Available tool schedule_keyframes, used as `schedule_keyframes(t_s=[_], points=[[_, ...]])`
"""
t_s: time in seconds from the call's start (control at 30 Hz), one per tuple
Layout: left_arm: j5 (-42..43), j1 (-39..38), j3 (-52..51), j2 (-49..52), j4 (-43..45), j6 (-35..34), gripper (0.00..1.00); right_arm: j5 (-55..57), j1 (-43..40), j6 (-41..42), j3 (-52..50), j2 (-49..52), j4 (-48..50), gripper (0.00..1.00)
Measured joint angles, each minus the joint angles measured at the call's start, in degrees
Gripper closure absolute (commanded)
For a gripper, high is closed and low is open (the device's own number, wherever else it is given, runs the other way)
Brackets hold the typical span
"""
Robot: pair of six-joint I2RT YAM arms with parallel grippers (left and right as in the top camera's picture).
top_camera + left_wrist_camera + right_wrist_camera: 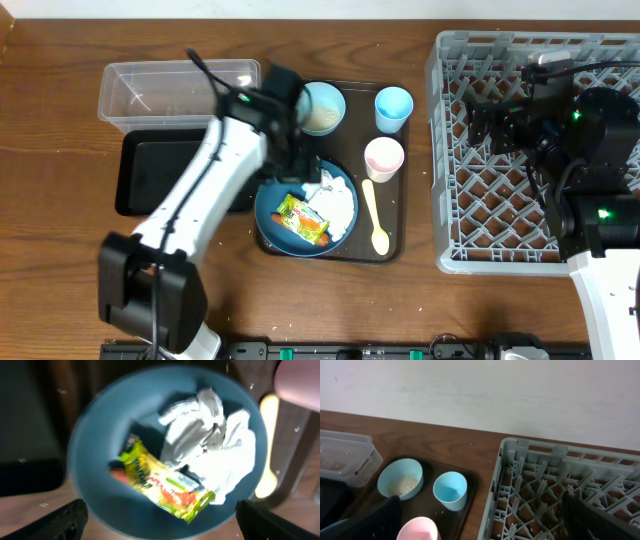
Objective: Sort waste into correct bins and load items into the dishwasher rack
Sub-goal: 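Reach the left gripper over the blue plate toward the tissue and wrapper, then grasp the tissue and snack wrapper with the left gripper and lift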
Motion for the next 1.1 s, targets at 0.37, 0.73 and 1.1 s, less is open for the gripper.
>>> schedule_keyframes(t_s=[0.37, 0.73, 1.1], points=[[-3.1, -4.2, -13.0, 0.4, 13.5, -3.3, 0.03, 0.0, 0.0, 0.0, 0.0, 0.0, -0.3, 0.01], [0.4, -4.2, -17.6, 2.4, 21.3, 0.7, 0.03, 0.0, 0.0, 0.0, 0.0, 0.0, -1.2, 0.01], [1.4, -4.3, -17.6, 6.4, 21.7, 2.1, 0.52, 0.0, 0.0, 0.0, 0.0, 0.0, -2.5, 0.01]])
